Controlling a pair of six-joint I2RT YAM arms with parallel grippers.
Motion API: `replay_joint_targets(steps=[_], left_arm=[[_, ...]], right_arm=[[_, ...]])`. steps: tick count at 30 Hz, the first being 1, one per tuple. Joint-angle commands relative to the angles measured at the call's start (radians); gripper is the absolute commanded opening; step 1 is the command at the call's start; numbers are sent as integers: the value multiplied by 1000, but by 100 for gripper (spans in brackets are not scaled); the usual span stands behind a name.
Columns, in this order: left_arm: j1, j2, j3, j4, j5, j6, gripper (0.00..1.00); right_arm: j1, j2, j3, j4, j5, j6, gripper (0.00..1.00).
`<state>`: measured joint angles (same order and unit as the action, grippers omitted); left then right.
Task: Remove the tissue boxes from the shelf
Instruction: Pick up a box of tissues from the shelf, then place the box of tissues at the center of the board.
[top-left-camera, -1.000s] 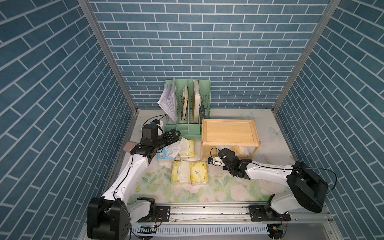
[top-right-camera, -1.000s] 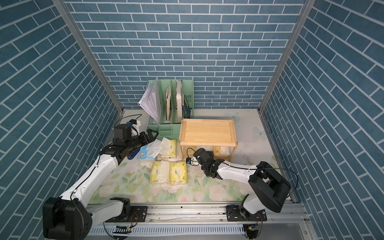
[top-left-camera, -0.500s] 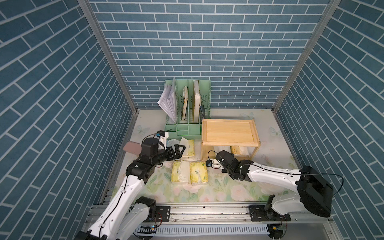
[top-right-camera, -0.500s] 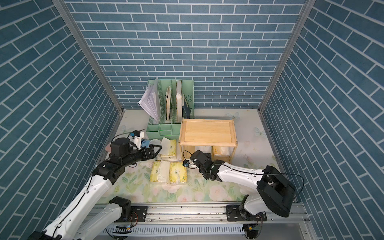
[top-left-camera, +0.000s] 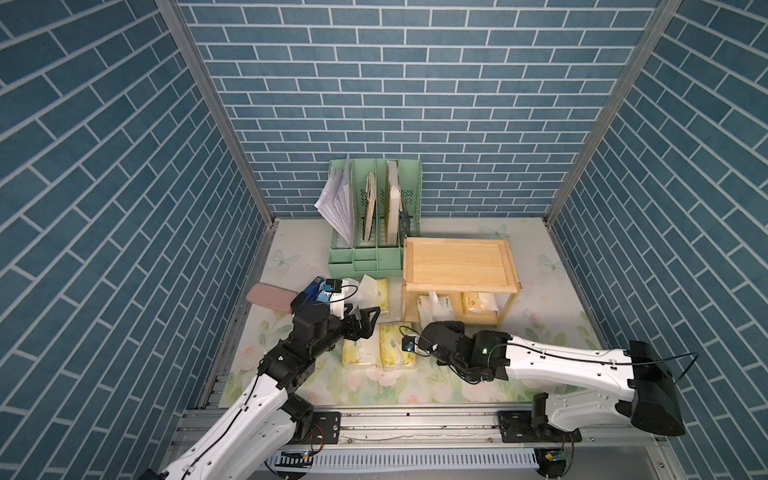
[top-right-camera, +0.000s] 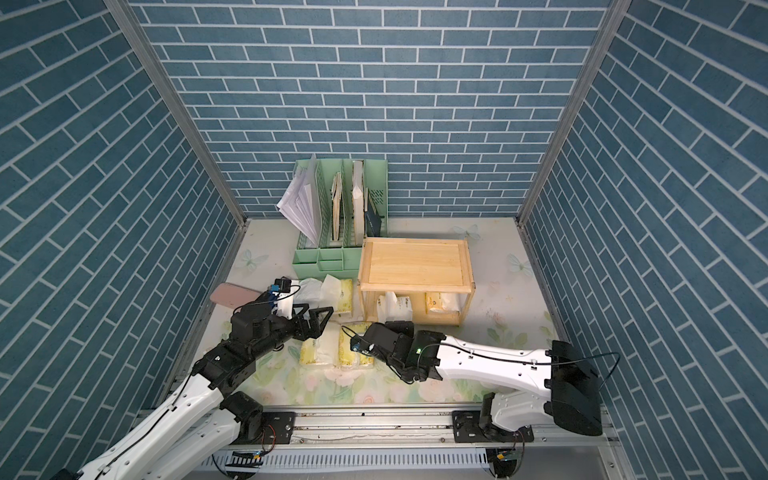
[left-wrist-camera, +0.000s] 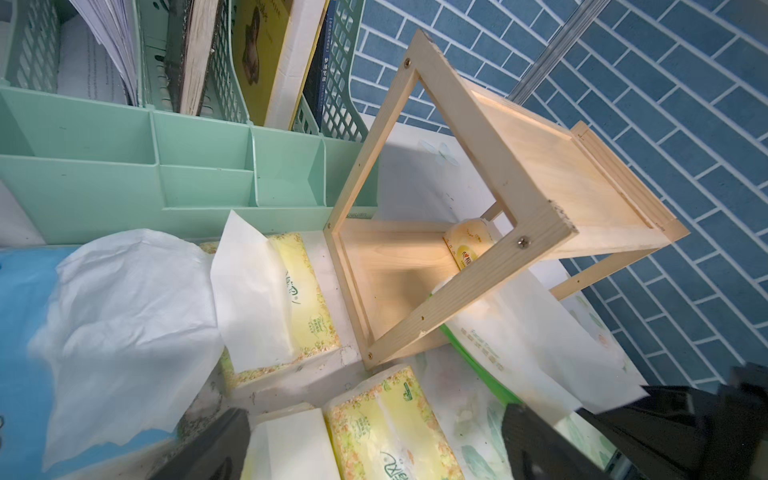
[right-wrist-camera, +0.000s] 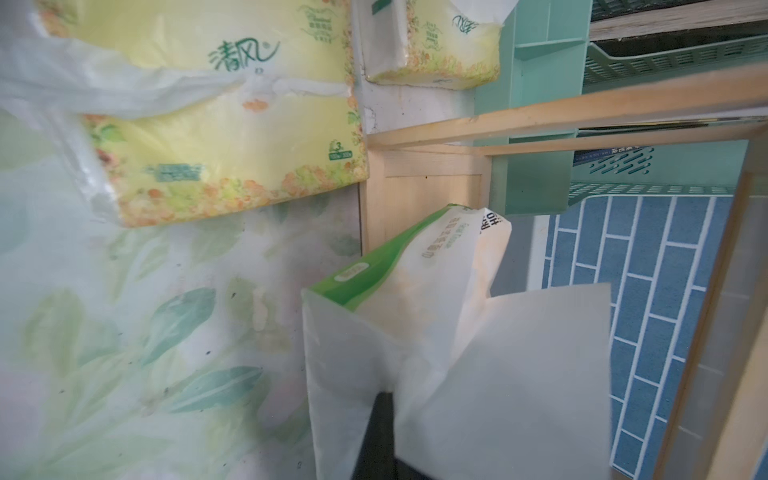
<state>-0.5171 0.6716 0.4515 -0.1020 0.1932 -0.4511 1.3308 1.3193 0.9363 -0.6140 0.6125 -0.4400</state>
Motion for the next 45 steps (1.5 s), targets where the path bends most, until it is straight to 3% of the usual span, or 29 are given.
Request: replay_joint_targets(steps=[1, 14, 32, 38, 45], left_arm=[[-21, -26, -33, 63, -49, 48, 100], [-46, -60, -58, 56, -101, 73, 100], [-45, -38, -45, 41, -124, 85, 100], [-45, 0, -35, 43, -122, 91, 100], [-46, 17, -25, 40, -124, 102, 100]], right_arm=[[54, 19, 24, -157, 38, 165, 0], [181, 105, -48, -109, 24, 285, 0], [160, 192, -157, 155, 56, 135, 0], [159, 142, -131, 109, 0, 139, 30], [155, 20, -106, 1, -63, 134, 54]])
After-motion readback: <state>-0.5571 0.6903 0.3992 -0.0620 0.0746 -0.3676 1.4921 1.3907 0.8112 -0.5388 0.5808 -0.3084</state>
